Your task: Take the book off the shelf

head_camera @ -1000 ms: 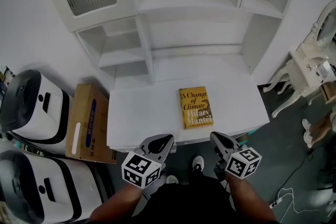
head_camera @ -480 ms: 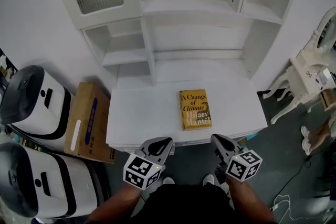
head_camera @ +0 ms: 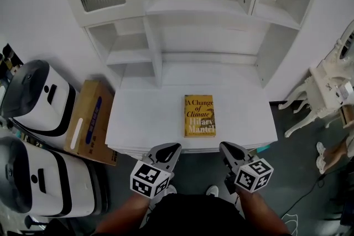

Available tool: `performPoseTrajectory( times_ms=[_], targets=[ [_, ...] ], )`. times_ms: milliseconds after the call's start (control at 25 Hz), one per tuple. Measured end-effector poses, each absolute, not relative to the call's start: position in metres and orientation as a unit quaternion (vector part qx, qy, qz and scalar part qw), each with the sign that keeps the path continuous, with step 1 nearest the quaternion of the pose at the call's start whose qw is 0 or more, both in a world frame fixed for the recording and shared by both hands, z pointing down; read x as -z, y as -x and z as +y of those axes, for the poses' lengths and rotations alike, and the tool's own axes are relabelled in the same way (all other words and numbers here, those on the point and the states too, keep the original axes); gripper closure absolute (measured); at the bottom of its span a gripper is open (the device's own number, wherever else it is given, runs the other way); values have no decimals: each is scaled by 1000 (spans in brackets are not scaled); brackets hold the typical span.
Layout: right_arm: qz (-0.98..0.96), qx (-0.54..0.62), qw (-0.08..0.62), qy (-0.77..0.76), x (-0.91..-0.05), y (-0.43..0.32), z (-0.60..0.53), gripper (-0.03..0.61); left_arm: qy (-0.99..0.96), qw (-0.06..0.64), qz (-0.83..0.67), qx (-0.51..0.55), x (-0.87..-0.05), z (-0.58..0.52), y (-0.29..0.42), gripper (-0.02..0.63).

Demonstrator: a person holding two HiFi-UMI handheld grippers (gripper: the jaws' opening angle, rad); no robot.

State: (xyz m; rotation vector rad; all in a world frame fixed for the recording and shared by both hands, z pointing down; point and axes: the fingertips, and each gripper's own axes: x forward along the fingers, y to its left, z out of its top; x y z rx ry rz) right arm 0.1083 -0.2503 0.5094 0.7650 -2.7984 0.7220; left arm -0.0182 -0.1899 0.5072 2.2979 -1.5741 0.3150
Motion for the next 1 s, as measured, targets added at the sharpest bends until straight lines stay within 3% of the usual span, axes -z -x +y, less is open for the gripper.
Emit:
performPoseTrajectory(
  times_ms=[1000],
  targets=[
    [-933, -249, 81, -246, -518, -122, -254, 551, -807, 173, -552, -120, -504, -197, -4, 603]
  ],
)
